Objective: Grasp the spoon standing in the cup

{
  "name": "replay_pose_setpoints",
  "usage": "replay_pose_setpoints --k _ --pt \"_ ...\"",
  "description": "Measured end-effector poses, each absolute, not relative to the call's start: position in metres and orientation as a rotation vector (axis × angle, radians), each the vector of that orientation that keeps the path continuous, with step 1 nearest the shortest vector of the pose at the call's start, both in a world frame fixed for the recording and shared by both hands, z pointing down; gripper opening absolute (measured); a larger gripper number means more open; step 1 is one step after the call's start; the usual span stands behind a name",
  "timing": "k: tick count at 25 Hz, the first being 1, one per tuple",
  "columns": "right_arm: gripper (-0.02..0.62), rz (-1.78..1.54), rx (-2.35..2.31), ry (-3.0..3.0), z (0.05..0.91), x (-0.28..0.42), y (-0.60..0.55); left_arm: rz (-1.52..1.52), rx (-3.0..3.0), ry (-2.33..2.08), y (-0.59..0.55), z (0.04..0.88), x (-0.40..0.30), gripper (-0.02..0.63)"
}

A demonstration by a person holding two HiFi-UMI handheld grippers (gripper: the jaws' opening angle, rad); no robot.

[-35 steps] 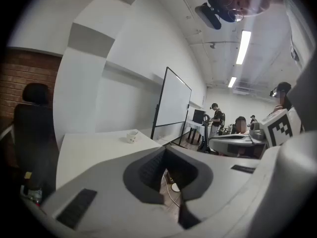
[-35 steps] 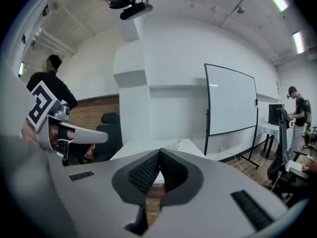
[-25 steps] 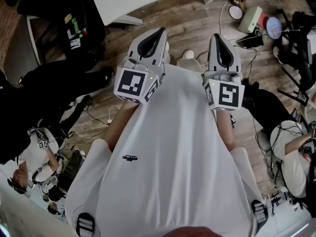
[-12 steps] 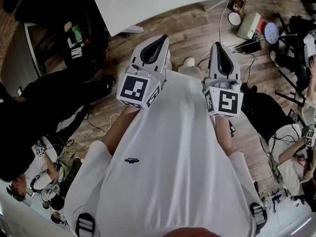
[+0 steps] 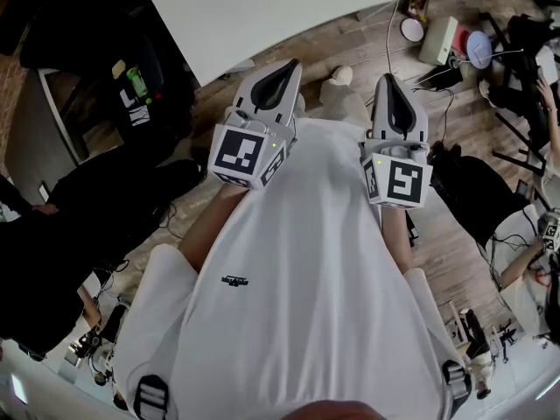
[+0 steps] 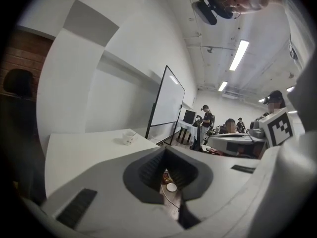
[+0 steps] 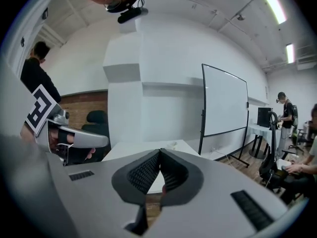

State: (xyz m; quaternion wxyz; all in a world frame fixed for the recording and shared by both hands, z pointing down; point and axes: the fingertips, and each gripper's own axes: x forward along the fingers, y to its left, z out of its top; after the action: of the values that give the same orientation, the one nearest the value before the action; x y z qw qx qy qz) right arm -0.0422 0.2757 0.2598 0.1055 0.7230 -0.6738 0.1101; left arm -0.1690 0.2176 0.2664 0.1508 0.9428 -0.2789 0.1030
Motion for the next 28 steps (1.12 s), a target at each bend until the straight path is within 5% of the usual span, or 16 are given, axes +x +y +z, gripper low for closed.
replay_pose_setpoints --k 28 --pt "0.005 0.480 1.847 -2.296 0.297 0.154 0.043 0.475 2.566 -1.107 0.026 0.286 0.016 -0.005"
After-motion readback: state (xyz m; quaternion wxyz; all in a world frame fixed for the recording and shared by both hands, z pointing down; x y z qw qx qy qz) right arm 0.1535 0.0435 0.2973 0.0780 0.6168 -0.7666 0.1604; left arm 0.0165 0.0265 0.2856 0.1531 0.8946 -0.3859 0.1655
